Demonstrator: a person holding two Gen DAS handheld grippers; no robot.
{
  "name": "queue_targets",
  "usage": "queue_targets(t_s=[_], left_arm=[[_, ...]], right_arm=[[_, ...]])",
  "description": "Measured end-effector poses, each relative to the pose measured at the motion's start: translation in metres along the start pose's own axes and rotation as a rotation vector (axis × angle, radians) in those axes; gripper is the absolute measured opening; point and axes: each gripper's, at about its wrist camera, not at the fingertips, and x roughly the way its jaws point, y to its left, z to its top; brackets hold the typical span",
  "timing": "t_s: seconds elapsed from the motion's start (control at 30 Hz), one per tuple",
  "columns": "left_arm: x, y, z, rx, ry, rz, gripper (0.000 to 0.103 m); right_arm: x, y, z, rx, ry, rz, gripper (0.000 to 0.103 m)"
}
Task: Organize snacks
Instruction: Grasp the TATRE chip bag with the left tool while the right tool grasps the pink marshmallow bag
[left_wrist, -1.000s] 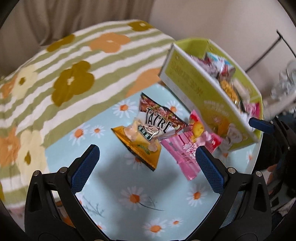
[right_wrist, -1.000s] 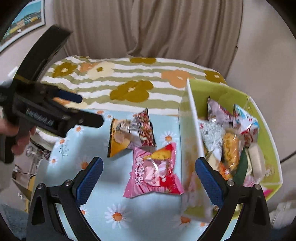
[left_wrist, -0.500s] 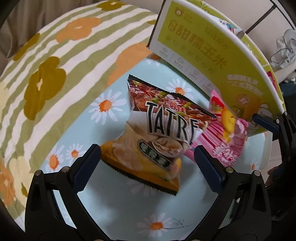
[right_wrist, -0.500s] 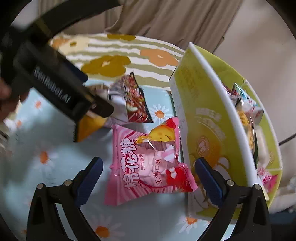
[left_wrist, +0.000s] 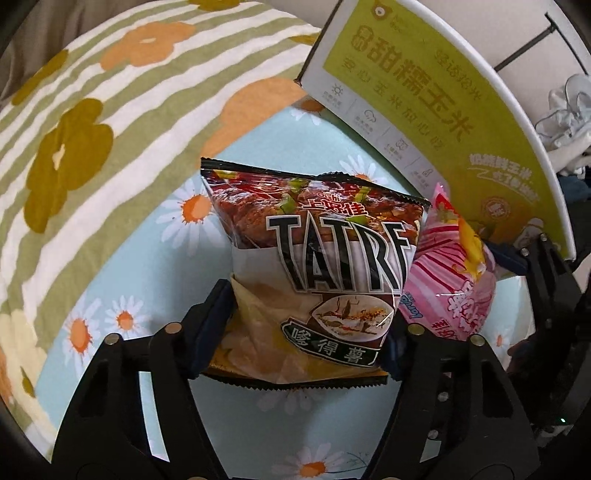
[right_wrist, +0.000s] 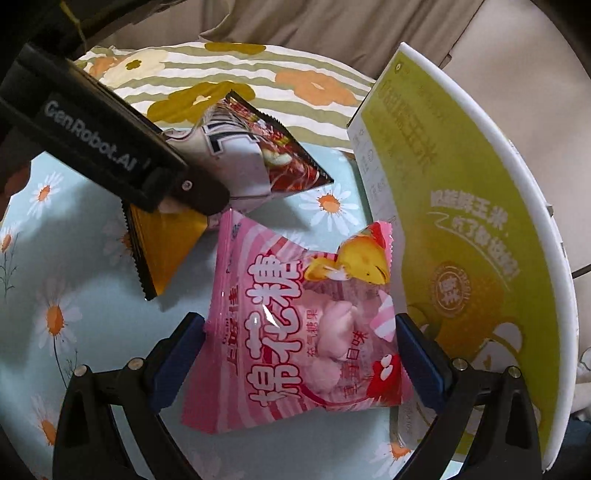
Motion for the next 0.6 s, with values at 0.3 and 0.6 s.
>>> queue_targets(t_s=[0.3, 0.6], left_arm=[[-0.031, 0.012, -0.030, -0.093, -0.044, 0.037, 0.061], [-0.058, 0.028, -0.078, -0.257, -0.089, 0.051, 0.061]], right_arm=[[0.004, -0.010, 0.001, 0.012, 0.000, 0.048, 0.099], [0.005, -0.036, -0.001, 0.028, 0.002, 0.113, 0.085]])
